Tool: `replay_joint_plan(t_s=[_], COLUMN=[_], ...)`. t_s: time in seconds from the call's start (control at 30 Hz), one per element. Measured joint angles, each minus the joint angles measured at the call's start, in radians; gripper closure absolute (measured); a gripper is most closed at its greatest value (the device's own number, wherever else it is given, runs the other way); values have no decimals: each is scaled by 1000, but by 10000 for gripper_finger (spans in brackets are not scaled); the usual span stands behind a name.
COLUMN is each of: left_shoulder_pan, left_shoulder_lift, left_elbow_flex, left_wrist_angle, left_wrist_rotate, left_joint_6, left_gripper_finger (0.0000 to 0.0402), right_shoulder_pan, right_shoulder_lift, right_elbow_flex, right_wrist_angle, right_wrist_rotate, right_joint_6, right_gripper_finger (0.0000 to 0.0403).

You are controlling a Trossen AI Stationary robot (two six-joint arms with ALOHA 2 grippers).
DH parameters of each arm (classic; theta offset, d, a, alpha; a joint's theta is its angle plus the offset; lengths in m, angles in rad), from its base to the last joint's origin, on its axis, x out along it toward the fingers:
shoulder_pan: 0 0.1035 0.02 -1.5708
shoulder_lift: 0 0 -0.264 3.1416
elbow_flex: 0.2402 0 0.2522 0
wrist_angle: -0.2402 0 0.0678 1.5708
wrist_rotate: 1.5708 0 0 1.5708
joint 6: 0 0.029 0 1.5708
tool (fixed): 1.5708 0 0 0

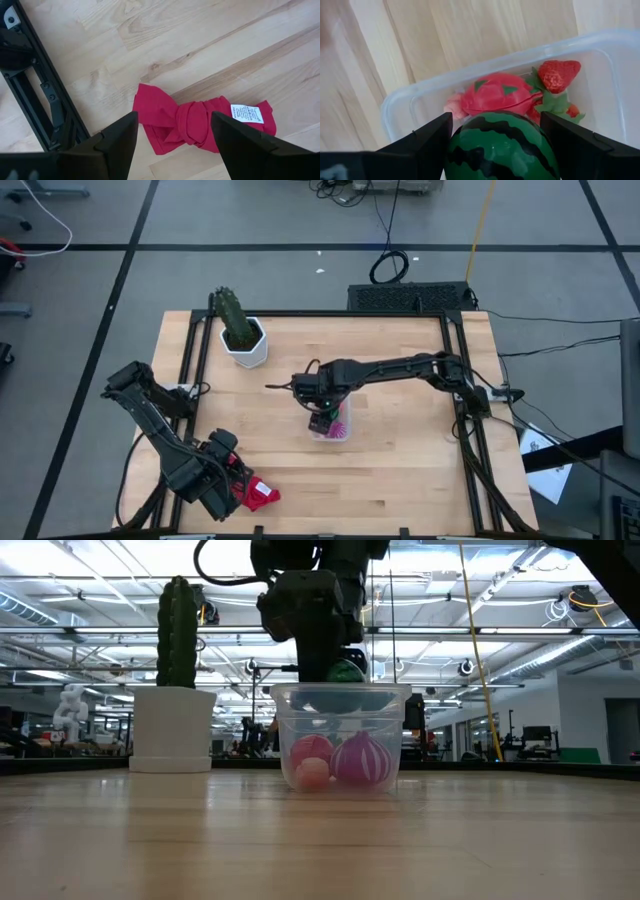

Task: Pick and placing Produce into tupperware
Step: Put the green watermelon into the transparent bin

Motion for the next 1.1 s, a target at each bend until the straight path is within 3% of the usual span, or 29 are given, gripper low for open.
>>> replay_joint_plan(t_s=[0.73,1.1], left_shoulder_pan=[0,0], left_shoulder_lift=[0,0], left_elbow_flex=[0,0], left_wrist_angle=[0,0], left_wrist_rotate=[-8,-23], left_joint_6=[0,0], left_gripper_finger=[149,149], right_shoulder_pan=[-9,-9], right_shoulder_lift=[0,0], right_elbow_flex=[-31,-31], right_wrist_angle=[42,43], right_wrist_rotate=[-2,-53], right_joint_6=[53,42], right_gripper_finger=[119,119])
